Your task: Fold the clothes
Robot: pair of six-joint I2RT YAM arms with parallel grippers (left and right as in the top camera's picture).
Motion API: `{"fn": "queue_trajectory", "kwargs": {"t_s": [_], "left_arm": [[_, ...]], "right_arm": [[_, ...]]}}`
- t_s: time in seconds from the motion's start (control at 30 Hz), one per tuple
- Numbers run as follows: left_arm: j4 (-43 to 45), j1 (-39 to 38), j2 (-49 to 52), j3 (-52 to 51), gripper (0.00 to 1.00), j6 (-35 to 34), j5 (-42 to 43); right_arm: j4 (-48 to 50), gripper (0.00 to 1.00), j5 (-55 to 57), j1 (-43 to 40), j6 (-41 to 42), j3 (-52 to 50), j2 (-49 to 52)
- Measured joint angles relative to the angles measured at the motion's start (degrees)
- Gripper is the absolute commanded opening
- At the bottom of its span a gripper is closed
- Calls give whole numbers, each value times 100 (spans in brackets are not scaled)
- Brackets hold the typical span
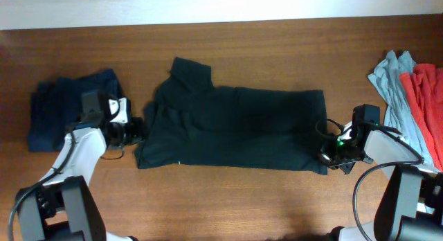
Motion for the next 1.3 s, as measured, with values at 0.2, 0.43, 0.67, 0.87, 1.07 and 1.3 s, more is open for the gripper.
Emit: {"fn": "queue_trajectory", "kwargs": {"t_s": [0.2,0.43,0.67,0.87,1.07,1.3], "left_arm": [[-155,-153,79,-44,55,236,-17],[195,-262,433,-273,2,337,-291],[232,44,509,-232,1,92,-138],[184,271,603,-94,1,79,-83],[-280,313,723,372,45,42,-70],[-1825,341,752,1832,72,13,625]], "right_arm": [[96,29,-621,-186,-848,-44,39],[50,11,-562,-192,-820,-42,55],[52,5,-20,-116,24,-26,2],[46,6,68,-116,63,2,-7],[-92,44,96,-160,-319,278,105],[-647,56,-391,-225,-640,1147,-162]]}}
